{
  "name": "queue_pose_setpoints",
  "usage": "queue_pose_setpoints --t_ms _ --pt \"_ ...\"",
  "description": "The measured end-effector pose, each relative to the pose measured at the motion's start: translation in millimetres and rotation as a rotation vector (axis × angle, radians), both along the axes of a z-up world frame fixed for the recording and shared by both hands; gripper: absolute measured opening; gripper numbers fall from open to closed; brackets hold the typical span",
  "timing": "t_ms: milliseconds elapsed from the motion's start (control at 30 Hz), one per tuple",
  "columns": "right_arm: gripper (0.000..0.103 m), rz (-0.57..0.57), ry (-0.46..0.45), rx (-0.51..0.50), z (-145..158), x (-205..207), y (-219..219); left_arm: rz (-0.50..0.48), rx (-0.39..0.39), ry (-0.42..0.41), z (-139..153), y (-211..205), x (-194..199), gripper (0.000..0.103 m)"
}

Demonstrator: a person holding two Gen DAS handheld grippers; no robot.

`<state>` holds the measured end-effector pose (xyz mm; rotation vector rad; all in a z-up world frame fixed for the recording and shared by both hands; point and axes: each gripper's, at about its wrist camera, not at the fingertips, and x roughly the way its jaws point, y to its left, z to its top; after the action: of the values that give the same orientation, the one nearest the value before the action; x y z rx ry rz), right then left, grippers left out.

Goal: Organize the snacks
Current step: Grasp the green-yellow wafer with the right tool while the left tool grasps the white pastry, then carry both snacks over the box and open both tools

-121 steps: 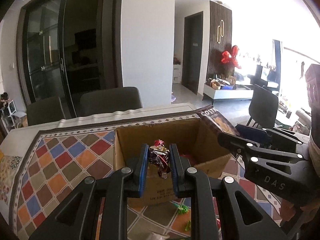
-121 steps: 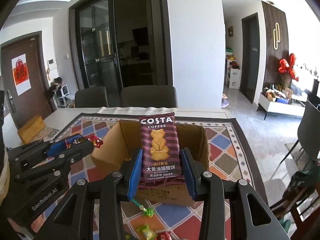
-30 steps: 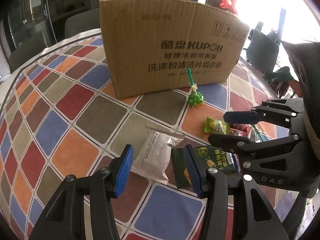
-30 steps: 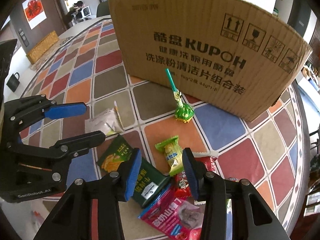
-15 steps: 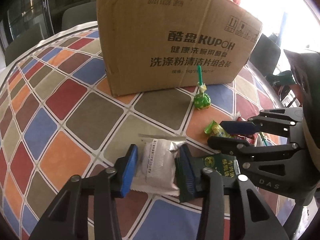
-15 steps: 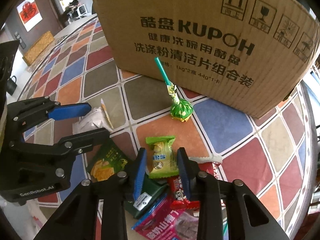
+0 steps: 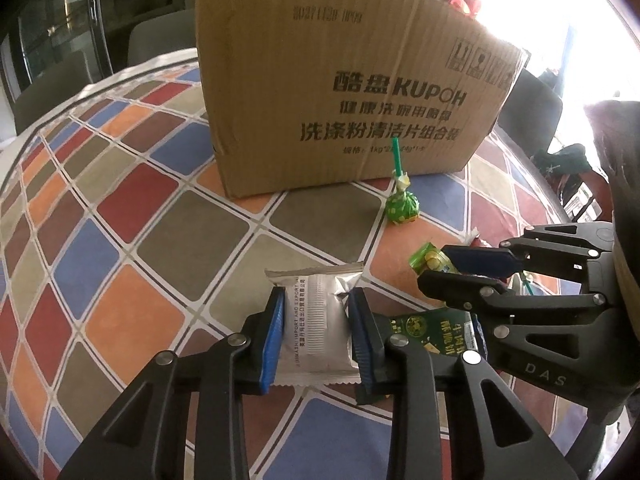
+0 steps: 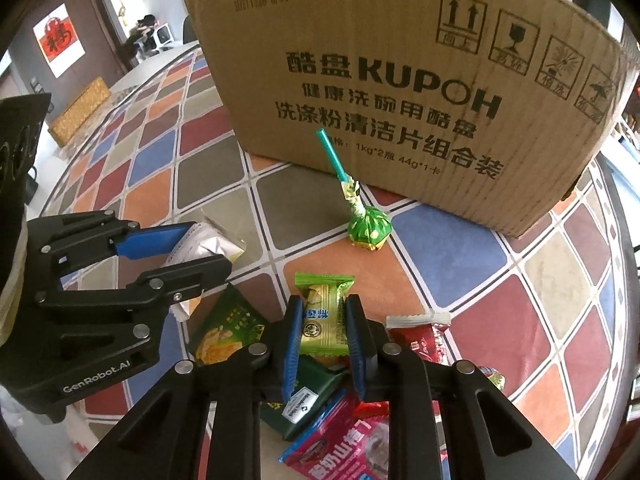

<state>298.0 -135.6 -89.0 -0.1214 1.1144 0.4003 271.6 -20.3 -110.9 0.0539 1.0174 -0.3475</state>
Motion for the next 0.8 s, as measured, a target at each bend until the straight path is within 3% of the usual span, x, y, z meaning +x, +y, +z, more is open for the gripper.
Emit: queue_pose_setpoints --t_ms 333,800 --pt "0.023 -0.025 -0.06 0.024 24.0 -11.3 -5.0 0.017 -0.011 -0.059 28.8 0.4 -12.3 0.032" --pt "0.023 -0.088 -0.179 0.086 84.6 -29.6 -26.7 0.029 -0.025 -0.167 88.7 -10.9 -21.3 0.032"
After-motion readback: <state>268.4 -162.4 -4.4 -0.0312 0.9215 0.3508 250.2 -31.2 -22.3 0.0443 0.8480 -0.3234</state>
